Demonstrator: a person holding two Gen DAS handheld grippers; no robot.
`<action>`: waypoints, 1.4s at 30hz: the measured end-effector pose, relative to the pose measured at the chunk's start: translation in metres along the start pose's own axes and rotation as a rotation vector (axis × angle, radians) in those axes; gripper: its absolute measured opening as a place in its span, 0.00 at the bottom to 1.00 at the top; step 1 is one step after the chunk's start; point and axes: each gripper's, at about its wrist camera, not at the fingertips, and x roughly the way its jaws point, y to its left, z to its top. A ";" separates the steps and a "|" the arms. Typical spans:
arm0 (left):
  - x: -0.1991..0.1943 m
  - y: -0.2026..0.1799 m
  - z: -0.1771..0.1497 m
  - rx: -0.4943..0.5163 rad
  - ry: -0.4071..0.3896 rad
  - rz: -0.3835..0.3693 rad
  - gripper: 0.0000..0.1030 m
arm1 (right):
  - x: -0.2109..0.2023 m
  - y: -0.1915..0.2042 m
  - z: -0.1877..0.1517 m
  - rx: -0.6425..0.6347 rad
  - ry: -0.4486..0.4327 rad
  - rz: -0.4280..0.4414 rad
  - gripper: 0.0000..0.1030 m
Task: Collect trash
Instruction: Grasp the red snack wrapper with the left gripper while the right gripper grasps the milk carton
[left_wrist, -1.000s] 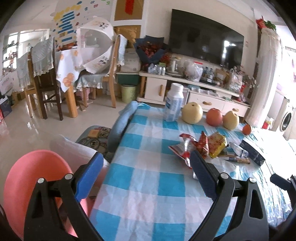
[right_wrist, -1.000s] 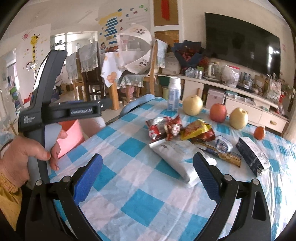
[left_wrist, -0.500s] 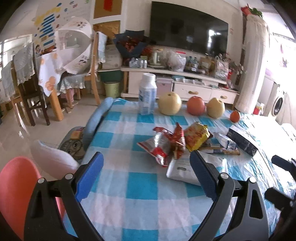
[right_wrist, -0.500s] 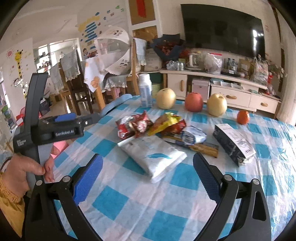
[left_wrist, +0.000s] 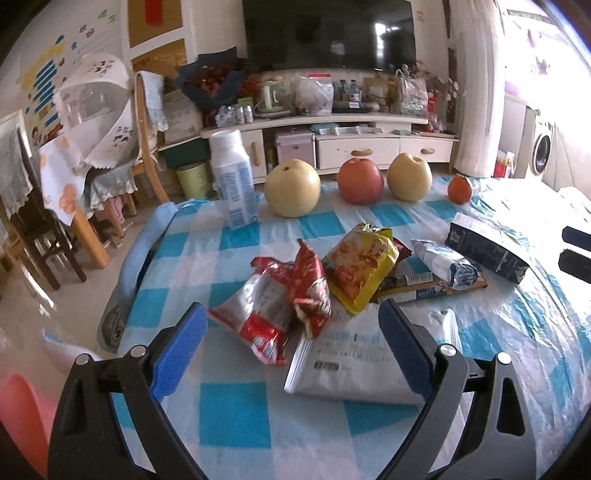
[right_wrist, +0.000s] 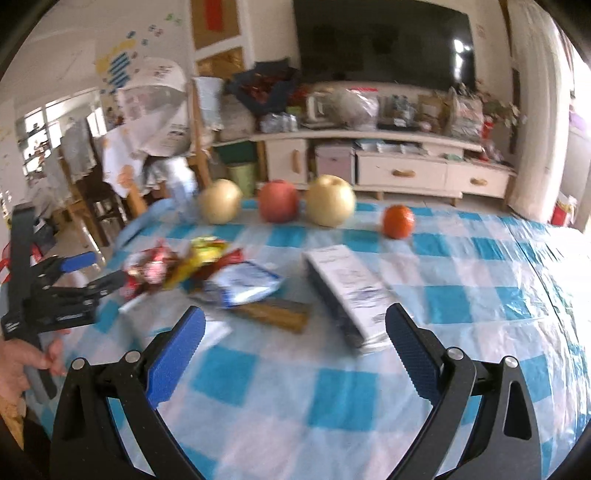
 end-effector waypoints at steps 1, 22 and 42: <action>0.004 -0.001 0.001 -0.002 0.005 -0.005 0.90 | 0.007 -0.007 0.001 0.005 0.012 -0.008 0.94; 0.058 -0.008 0.010 -0.003 0.067 -0.026 0.67 | 0.090 -0.040 0.018 -0.012 0.132 0.011 0.94; 0.059 -0.006 0.008 -0.060 0.074 -0.068 0.29 | 0.108 -0.044 0.010 -0.009 0.206 0.052 0.63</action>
